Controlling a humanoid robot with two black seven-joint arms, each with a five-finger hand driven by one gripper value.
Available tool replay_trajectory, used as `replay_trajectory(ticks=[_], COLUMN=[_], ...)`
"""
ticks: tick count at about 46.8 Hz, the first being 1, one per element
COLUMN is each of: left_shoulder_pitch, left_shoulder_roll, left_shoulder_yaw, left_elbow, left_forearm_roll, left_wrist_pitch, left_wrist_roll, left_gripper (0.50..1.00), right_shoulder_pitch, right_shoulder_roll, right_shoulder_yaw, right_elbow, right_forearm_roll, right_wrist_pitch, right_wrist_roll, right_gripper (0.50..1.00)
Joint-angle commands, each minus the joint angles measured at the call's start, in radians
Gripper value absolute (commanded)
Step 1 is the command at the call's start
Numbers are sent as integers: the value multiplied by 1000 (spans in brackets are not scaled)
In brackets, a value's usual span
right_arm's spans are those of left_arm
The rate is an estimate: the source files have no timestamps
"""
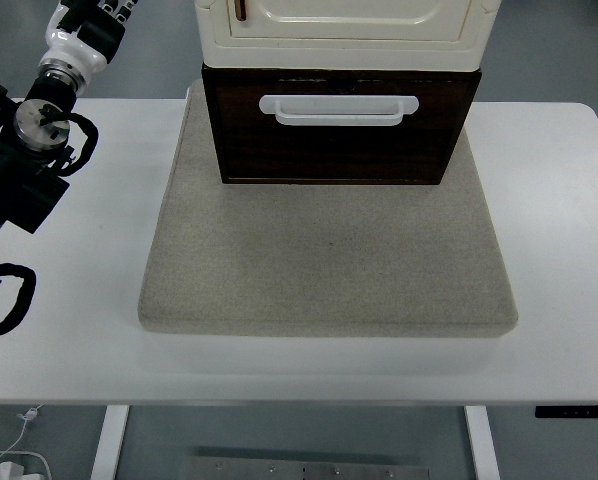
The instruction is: Open the drawer under the combination cabinet
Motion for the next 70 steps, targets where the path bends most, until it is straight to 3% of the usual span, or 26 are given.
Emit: replay_trajectory(ticks=[1,29,47,56,70], left_shoulder_pitch=[4,34,34,28,36], left_shoulder_roll=[8,21,24,62,130], left_shoulder_yaw=[-4,17,45,45,43], left_elbow=[6,46,40,15,-69], left_forearm_roll=[-4,6,120,161,163], left_wrist_pitch=[-2,2,-86,-138,-171], left_wrist_roll=[0,-3,-1,-3,-6], left_gripper=[1000,1000,1000,1000,1000], right_shoulder_pitch=[0,0,0,-2,-3], right_shoulder_roll=[0,0,0,0,0], right_shoulder_yaw=[0,0,0,-1,-1], right_elbow=[0,0,0,0,0], right_forearm_roll=[0,0,0,0,0], right_wrist_pitch=[0,0,0,0,0], right_wrist_roll=[0,-2,-2,0,0], right_gripper=[928,928,928,928,928])
